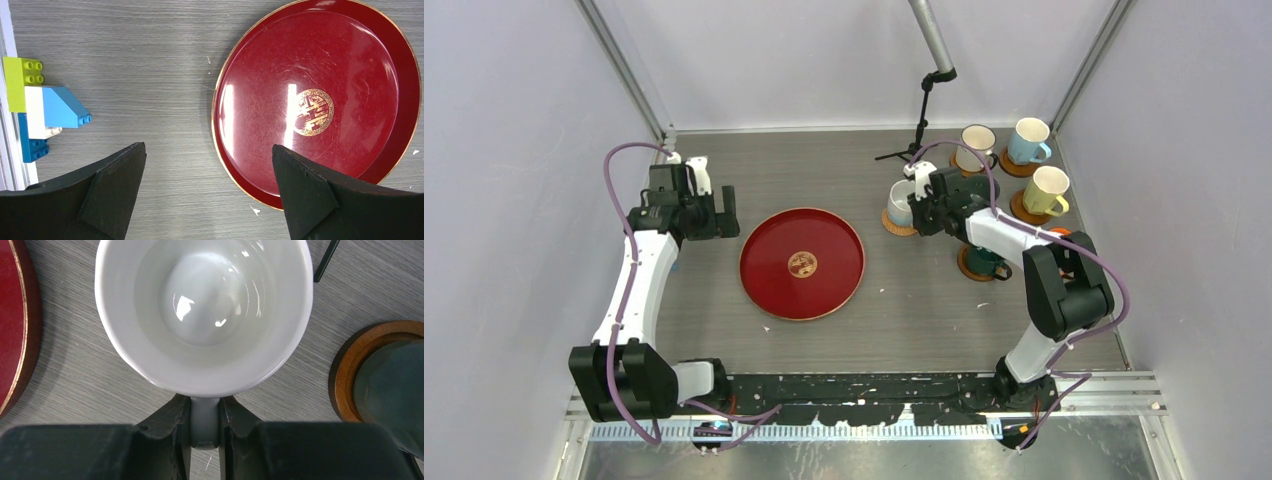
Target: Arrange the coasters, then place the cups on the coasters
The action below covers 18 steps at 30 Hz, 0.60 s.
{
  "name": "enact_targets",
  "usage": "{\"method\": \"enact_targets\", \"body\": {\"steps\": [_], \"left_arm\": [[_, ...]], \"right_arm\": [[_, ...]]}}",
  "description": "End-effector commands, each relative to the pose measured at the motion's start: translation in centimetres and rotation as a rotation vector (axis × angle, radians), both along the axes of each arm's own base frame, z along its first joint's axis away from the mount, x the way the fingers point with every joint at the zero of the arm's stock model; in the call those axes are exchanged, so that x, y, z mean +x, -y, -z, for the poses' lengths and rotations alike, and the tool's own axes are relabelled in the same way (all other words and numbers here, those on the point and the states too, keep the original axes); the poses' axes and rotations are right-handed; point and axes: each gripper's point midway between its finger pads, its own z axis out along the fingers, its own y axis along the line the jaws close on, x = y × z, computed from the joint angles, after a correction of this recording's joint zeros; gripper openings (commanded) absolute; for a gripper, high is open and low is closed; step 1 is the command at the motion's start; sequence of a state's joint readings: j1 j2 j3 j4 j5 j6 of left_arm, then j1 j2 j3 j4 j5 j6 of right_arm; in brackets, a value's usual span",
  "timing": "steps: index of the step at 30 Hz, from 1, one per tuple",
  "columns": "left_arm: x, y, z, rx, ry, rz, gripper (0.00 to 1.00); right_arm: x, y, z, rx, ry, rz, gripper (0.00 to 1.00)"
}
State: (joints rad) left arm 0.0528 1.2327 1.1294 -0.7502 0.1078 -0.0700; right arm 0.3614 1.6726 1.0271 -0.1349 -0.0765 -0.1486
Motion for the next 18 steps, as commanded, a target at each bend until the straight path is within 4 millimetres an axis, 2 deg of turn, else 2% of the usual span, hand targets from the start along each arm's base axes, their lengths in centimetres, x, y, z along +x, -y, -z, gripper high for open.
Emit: {"method": "enact_targets", "body": {"steps": [1,13,15,18], "left_arm": [[1.2,0.2,-1.6,-0.005,0.059,0.018,1.00],[1.4,0.3,-1.1,-0.008,0.048,0.030,1.00],[1.3,0.4,-0.9,-0.004,0.038,0.046,1.00],[1.1,0.7,-0.6,0.004,0.019,0.085,1.00]], "right_arm": [[3.1,-1.4,-3.5,0.068,0.150,-0.018,0.00],[2.8,-1.0,-2.1,0.036,0.115,-0.020,0.01],[2.6,-0.9,-2.0,0.028,0.098,-0.021,0.06],[2.2,-0.9,-2.2,0.027,0.087,-0.027,0.21]]}}
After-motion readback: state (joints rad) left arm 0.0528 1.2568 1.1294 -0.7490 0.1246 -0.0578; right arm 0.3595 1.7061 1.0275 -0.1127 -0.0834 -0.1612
